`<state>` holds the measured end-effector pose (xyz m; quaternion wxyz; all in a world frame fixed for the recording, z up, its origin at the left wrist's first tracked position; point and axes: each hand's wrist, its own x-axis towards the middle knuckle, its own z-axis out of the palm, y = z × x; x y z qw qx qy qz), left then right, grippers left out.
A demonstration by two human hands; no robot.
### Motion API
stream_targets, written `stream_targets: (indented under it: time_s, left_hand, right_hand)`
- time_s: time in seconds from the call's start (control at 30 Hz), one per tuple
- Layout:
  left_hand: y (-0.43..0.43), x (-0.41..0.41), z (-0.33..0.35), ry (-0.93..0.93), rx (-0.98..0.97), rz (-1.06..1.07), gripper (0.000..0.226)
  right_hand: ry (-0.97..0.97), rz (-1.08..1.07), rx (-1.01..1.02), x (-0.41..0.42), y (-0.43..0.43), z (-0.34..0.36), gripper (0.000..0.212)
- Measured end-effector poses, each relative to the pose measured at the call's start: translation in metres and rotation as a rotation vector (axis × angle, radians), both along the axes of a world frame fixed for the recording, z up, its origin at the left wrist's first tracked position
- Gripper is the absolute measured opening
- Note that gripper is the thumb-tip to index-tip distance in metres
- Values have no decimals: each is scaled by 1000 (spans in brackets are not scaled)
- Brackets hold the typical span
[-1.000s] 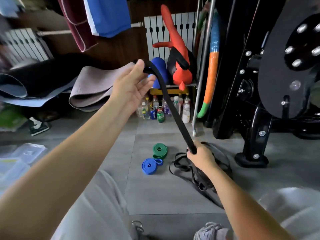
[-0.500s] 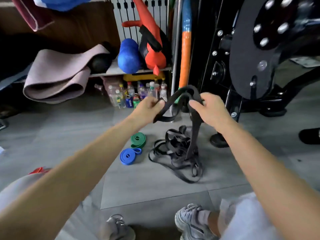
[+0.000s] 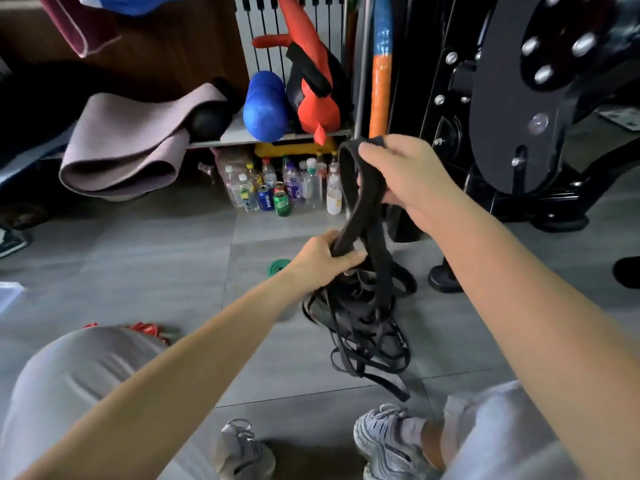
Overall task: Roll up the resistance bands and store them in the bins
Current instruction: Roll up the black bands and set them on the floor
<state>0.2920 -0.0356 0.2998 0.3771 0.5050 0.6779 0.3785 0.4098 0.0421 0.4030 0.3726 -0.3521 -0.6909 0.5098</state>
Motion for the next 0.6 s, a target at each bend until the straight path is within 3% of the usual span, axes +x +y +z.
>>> stream_targets:
  time_s: [0.07,0.17,0.27,0.37,0.43,0.5,0.6]
  left_hand:
    - [-14,-12,1,123,-99,-118,38]
    - [-36,-26,4,88,-107,-98,63]
    - [-49,-45,16,-17,36,28,50]
    - [-57,-62,28,-58,134,6,43]
    - [-64,-62,33,2,144,-22,14]
    - [-73,-60,30,-51,117,35,27]
    - [-87,-49,12,-360,112,103,31]
  right_hand:
    - [-11,79,-25,-3,-6,-9,24]
    - [-2,211,1,-14,-18,-6,20]
    - [77,291,25,-32,-26,16,28]
    - [149,375,59,-59,-38,38,23]
    - [128,393,127,-77,-46,46,20]
    - [49,356,196,-92,-50,43,23]
    - [-11,313,115,-108,-55,26,28]
